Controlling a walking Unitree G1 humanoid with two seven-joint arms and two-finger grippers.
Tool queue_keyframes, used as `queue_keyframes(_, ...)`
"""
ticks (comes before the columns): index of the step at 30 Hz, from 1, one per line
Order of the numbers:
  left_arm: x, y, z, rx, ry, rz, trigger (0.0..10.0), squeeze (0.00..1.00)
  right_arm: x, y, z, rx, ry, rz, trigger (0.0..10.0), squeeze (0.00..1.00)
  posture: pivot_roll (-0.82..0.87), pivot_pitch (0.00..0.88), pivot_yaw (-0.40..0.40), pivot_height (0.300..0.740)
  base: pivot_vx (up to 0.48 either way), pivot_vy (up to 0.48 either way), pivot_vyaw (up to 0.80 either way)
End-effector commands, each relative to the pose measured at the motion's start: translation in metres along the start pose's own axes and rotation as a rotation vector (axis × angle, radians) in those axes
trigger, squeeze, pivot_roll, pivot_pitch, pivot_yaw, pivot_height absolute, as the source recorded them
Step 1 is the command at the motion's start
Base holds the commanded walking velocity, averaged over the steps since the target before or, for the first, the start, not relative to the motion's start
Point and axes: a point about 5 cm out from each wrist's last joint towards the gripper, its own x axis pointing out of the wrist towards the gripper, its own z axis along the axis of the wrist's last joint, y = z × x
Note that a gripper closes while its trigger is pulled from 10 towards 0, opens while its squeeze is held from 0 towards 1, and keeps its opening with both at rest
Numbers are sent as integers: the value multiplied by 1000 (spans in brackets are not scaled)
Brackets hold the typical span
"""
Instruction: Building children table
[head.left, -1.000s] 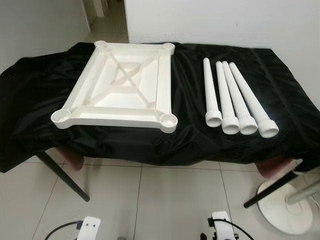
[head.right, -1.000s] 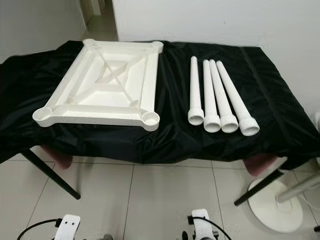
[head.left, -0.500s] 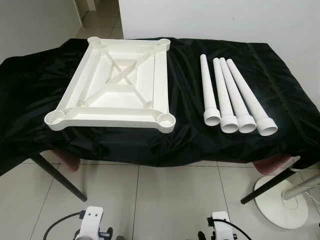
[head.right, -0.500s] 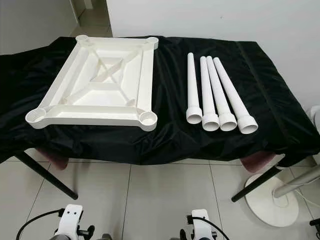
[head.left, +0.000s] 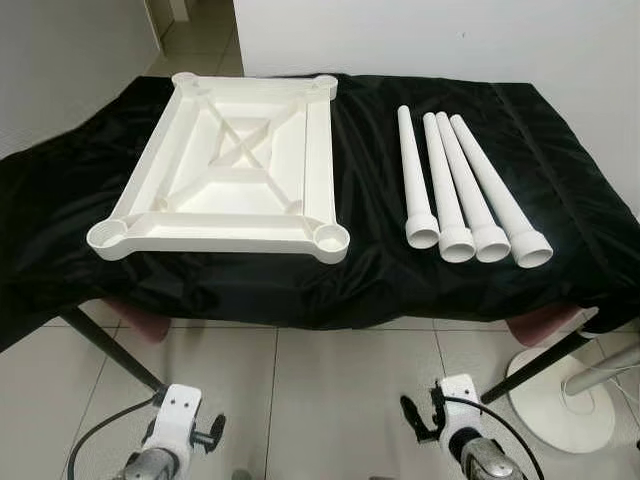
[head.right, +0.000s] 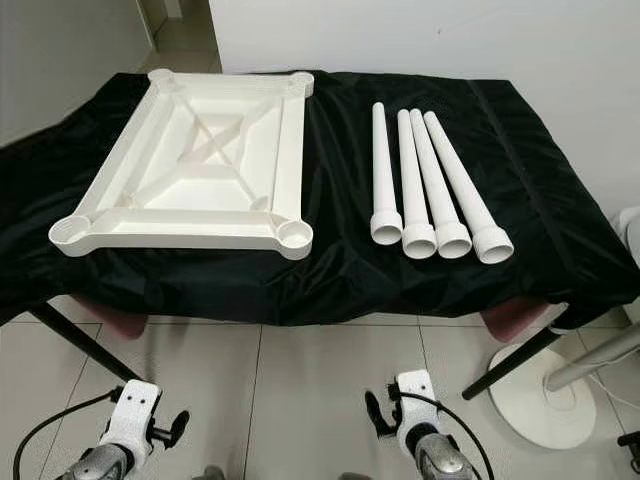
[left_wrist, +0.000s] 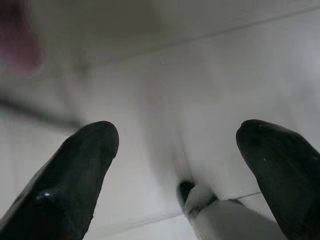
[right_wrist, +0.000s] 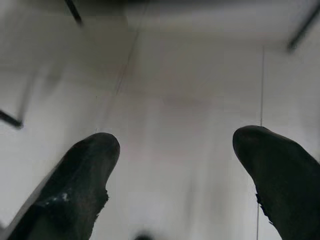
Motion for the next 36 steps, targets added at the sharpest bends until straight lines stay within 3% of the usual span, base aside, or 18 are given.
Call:
queue_keyframes(1,-1,1,11,45,-73,-87,10000,0,3,3,25,-19,-152,67,10000,0,-31,0,20,740,0,0,0)
queue_keyframes(4,0,2,26,62,-168,-126,10000,0,1,1,44,-36,-256,84,10000,0,-31,0,15,740,0,0,0)
queue_keyframes(6,1,-1,50,103,-316,-161,10000,0,-3,4,63,-58,-348,117,10000,0,-31,15,8,740,0,0,0)
queue_keyframes(7,1,-1,50,103,-316,-161,10000,0,-3,4,63,-58,-348,117,10000,0,-31,15,8,740,0,0,0)
queue_keyframes(8,-5,-8,77,160,-427,-184,10000,0,-5,7,72,-76,-390,140,10000,0,-32,18,6,740,0,0,0)
queue_keyframes(11,-9,-12,90,183,-473,-192,10000,0,-6,8,75,-81,-398,145,10000,0,-32,23,4,740,0,0,0)
queue_keyframes(14,-21,-27,123,187,-558,-228,10000,0,-8,12,83,-128,-436,178,10000,0,-27,20,-6,740,0,0,0)
queue_keyframes(16,-21,-27,123,187,-558,-228,10000,0,-8,12,83,-128,-436,178,10000,0,-27,20,-6,740,0,0,0)
queue_keyframes(18,-29,-38,141,188,-614,-268,10000,0,-11,20,97,-129,-476,235,10000,0,-14,18,-16,740,0,0,0)
queue_keyframes(22,-34,-43,153,192,-660,-273,10000,0,-10,25,112,-131,-517,270,10000,0,-14,18,-16,740,0,0,0)
queue_keyframes(25,-39,-41,164,147,-682,-259,10000,0,-7,25,130,-106,-564,263,10000,0,1,14,-9,740,0,0,0)
queue_keyframes(27,-39,-41,164,147,-682,-259,10000,0,-7,25,130,-106,-564,263,10000,0,1,14,-9,740,0,0,0)
queue_keyframes(30,-43,-27,188,51,-743,-170,10000,0,9,14,162,-26,-636,155,10000,0,2,0,-7,740,0,0,0)
queue_keyframes(32,-40,-16,199,22,-759,-106,10000,0,24,10,166,-28,-582,85,10000,0,-4,0,-6,740,0,0,0)
queue_keyframes(36,-32,-5,203,23,-722,-28,10000,0,34,6,170,40,-552,-8,10000,0,-11,0,2,740,0,0,0)
